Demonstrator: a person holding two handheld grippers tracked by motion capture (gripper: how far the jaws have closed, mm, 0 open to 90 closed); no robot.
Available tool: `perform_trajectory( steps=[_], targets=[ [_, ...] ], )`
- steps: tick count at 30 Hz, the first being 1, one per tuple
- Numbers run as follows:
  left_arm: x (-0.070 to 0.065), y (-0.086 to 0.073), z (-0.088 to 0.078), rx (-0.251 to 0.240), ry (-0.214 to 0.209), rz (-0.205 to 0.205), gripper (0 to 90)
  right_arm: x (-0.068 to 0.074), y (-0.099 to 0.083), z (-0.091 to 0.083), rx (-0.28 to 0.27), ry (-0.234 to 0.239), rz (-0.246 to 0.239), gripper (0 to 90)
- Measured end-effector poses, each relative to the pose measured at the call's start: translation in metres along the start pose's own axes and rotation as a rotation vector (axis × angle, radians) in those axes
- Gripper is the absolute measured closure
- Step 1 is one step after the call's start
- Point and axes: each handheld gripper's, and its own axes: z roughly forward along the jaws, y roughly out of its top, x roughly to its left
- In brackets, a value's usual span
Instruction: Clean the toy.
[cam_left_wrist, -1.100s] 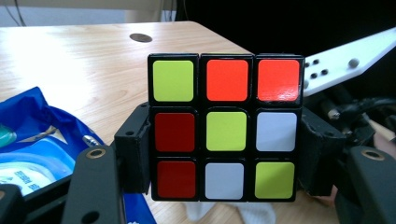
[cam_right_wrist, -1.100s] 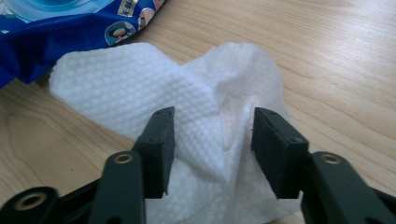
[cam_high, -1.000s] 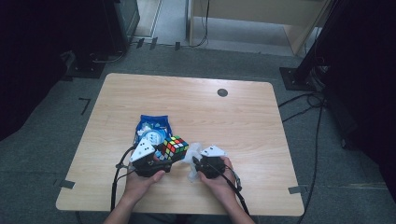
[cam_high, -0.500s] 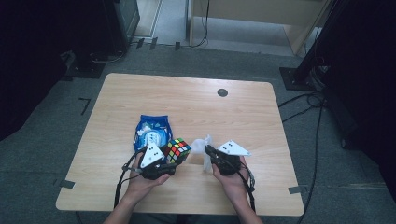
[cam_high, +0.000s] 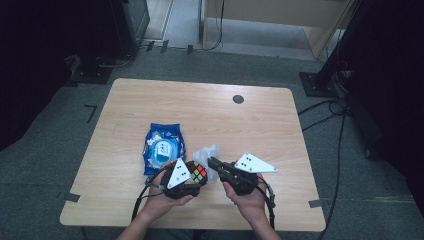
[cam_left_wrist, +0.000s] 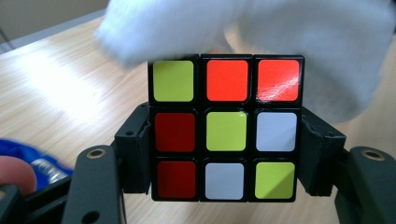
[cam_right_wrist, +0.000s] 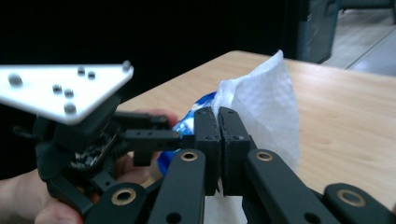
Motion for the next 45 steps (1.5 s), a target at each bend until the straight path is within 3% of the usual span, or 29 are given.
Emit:
perform_trajectory(
  steps=[2,6,12,18,22,24,27,29,32,34,41,43,45],
  targets=[
    [0.0,0.002,-0.001,-0.016,-0.012,-0.017,34.2,0.0,-0.005,0.004,0.003,0.03,0.026,88.7],
    [-0.004,0.003,-0.002,-0.031,-0.02,0.002,34.2,-0.002,-0.009,0.005,-0.004,0.031,0.04,88.4],
    [0.0,0.007,-0.011,-0.082,-0.028,-0.011,34.3,-0.014,-0.014,0.002,-0.024,-0.064,0.047,88.3],
    [0.009,0.007,-0.016,-0.104,0.005,-0.043,34.4,-0.027,-0.022,0.003,0.054,-0.162,0.053,88.6],
    [0.009,0.004,-0.011,-0.058,0.046,-0.023,34.3,-0.017,-0.017,-0.001,0.027,-0.146,0.028,88.6],
    [0.005,0.003,-0.007,-0.032,0.063,0.003,34.3,-0.007,-0.009,-0.004,-0.006,-0.099,0.008,88.5],
    [-0.004,0.006,-0.004,-0.034,0.04,0.037,34.3,0.005,-0.003,-0.003,-0.027,-0.044,-0.015,88.5],
    [-0.008,0.009,-0.004,-0.055,0.015,0.038,34.3,0.009,-0.003,-0.002,-0.024,-0.036,-0.016,88.5],
    [-0.006,0.012,-0.007,-0.083,-0.026,0.012,34.3,0.004,-0.007,-0.002,-0.047,-0.039,-0.001,88.6],
    [-0.003,0.013,-0.011,-0.108,-0.046,-0.01,34.3,-0.004,-0.009,-0.004,-0.049,-0.087,0.02,88.7],
    [0.004,0.013,-0.012,-0.117,-0.018,-0.029,34.3,-0.025,-0.018,-0.005,0.01,-0.18,0.064,88.5],
    [0.002,0.012,-0.009,-0.084,0.021,0.015,34.3,-0.021,-0.016,-0.007,-0.01,-0.165,0.054,88.4],
    [0.0,0.01,-0.005,-0.064,0.022,0.023,34.3,-0.012,-0.011,-0.009,-0.035,-0.135,0.029,88.2]
  ],
)
